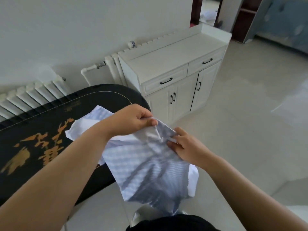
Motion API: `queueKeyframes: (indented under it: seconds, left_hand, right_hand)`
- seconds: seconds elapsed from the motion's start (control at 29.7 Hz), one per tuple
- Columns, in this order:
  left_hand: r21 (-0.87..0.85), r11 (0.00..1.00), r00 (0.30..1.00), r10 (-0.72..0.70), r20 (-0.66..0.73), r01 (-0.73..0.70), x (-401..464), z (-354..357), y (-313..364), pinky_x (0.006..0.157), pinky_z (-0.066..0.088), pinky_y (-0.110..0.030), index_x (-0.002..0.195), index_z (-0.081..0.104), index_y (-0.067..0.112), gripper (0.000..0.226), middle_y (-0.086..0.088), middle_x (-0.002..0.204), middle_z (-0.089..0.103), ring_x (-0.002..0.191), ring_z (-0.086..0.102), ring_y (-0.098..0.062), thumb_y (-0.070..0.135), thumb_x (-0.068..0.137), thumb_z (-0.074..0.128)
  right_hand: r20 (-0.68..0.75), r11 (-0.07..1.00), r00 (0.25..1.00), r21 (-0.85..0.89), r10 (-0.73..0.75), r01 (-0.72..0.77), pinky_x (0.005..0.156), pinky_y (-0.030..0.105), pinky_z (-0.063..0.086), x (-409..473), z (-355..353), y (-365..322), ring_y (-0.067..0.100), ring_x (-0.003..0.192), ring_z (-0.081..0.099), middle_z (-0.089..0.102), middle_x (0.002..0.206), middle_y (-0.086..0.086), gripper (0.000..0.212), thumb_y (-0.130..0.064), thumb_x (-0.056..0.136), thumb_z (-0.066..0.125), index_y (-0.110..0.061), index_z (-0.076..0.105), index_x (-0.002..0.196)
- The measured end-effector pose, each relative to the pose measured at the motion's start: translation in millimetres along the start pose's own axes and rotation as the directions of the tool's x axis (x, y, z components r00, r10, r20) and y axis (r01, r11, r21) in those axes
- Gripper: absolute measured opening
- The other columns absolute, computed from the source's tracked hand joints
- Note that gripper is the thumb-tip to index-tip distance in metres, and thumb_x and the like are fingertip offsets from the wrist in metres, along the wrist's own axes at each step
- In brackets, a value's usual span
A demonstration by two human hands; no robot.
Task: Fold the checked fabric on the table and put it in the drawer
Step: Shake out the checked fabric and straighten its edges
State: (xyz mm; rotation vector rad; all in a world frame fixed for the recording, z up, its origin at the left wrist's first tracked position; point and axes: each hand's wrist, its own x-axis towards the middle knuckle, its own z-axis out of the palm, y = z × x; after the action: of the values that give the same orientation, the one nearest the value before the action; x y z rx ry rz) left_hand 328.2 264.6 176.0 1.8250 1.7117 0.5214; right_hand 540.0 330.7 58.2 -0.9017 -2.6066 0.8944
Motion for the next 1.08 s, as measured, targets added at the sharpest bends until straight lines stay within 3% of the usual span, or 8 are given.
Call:
queueKeyframes:
  seconds: [0.2, 0.3, 0.34, 0.47, 0.64, 0.81, 0.98, 1.08]
  left_hand:
    - [0.014, 0.987, 0.986, -0.161, 0.031, 0.16, -23, -45, -20, 0.046, 0.031, -0.013, 0.062, 0.059, 0.025, 0.039, 0.012, 0.048, 0.042, 0.044, 0.037, -0.003, 0.059, 0.08, 0.052]
    - [0.261, 0.896, 0.932, -0.359, -0.049, 0.359, -33, -52, -40, 0.062, 0.041, -0.023, 0.097, 0.06, 0.041, 0.013, 0.015, 0.08, 0.064, 0.068, 0.056, 0.0, 0.049, 0.086, 0.059]
    - [0.301, 0.861, 0.912, -0.395, -0.11, 0.409, -34, -48, -44, 0.073, 0.045, -0.028, 0.117, 0.05, 0.042, 0.033, 0.011, 0.102, 0.065, 0.087, 0.059, -0.004, 0.045, 0.086, 0.061]
    - [0.476, 0.88, 0.999, 0.017, -0.043, 0.005, -24, 4, -35, 0.116, 0.02, -0.042, 0.146, 0.0, 0.049, 0.093, 0.009, 0.157, 0.017, 0.143, 0.022, -0.014, 0.048, 0.078, 0.064]
    - [0.48, 0.859, 0.965, 0.249, -0.084, -0.18, -11, 33, -33, 0.073, 0.054, -0.04, 0.144, 0.007, 0.054, 0.076, 0.006, 0.117, 0.053, 0.088, 0.062, -0.02, 0.021, 0.093, 0.053]
    - [0.184, 0.983, 0.966, 0.061, -0.25, -0.015, 0, 23, -27, 0.076, 0.053, -0.039, 0.133, 0.034, 0.054, 0.051, 0.01, 0.099, 0.07, 0.087, 0.065, -0.013, 0.033, 0.092, 0.056]
    - [-0.075, 0.997, 0.962, -0.049, -0.269, 0.03, 13, 17, -29, 0.08, 0.051, -0.027, 0.116, 0.062, 0.038, 0.032, 0.017, 0.091, 0.069, 0.083, 0.062, -0.002, 0.037, 0.085, 0.067]
    - [-0.149, 0.989, 0.923, -0.061, -0.381, 0.003, 16, 7, -35, 0.057, 0.039, -0.011, 0.111, 0.06, 0.038, 0.023, 0.023, 0.062, 0.056, 0.054, 0.048, 0.0, 0.03, 0.09, 0.063]
  right_hand:
    - [-0.185, 0.986, 0.972, 0.102, 0.149, -0.132, 0.067, 0.031, 0.042, -6, 12, 34, 0.02, 0.074, 0.055, 0.049, 0.09, -0.009, 0.021, -0.02, 0.098, 0.049, -0.008, 0.065, 0.096]
    - [-0.28, 0.998, 0.959, 0.051, 0.049, -0.036, 0.061, 0.029, 0.039, 3, -2, 23, 0.014, 0.069, 0.049, 0.048, 0.086, -0.011, 0.017, -0.015, 0.095, 0.053, -0.006, 0.066, 0.089]
    - [-0.292, 0.999, 0.957, 0.038, 0.0, 0.011, 0.059, 0.028, 0.038, 6, -7, 15, 0.01, 0.066, 0.045, 0.047, 0.084, -0.011, 0.017, -0.015, 0.094, 0.054, -0.006, 0.065, 0.084]
    - [-0.207, 0.978, 0.957, -0.005, -0.205, 0.208, 0.057, 0.023, 0.034, 17, -23, -21, 0.017, 0.06, 0.048, 0.055, 0.083, 0.0, 0.024, -0.02, 0.09, 0.051, -0.003, 0.063, 0.08]
    - [-0.19, 0.958, 0.943, 0.039, -0.273, 0.285, 0.069, 0.024, 0.043, 29, -38, -33, 0.016, 0.076, 0.054, 0.053, 0.094, -0.004, 0.014, -0.008, 0.088, 0.053, -0.002, 0.066, 0.09]
    - [-0.451, 0.971, 0.864, -0.023, -0.222, 0.237, 0.078, 0.021, 0.043, 15, -22, -18, 0.013, 0.098, 0.052, 0.048, 0.127, 0.015, 0.013, -0.002, 0.086, 0.052, -0.003, 0.062, 0.078]
    - [-0.629, 0.947, 0.777, 0.251, 0.003, 0.199, 0.079, 0.009, 0.038, -17, 7, -9, -0.003, 0.09, 0.052, 0.056, 0.097, 0.005, 0.018, -0.008, 0.087, 0.047, -0.001, 0.062, 0.082]
    - [-0.423, 0.857, 0.88, 0.514, 0.216, 0.037, 0.059, 0.01, 0.036, -33, 6, -3, -0.001, 0.061, 0.046, 0.051, 0.065, -0.013, 0.031, -0.007, 0.09, 0.048, -0.034, 0.059, 0.079]
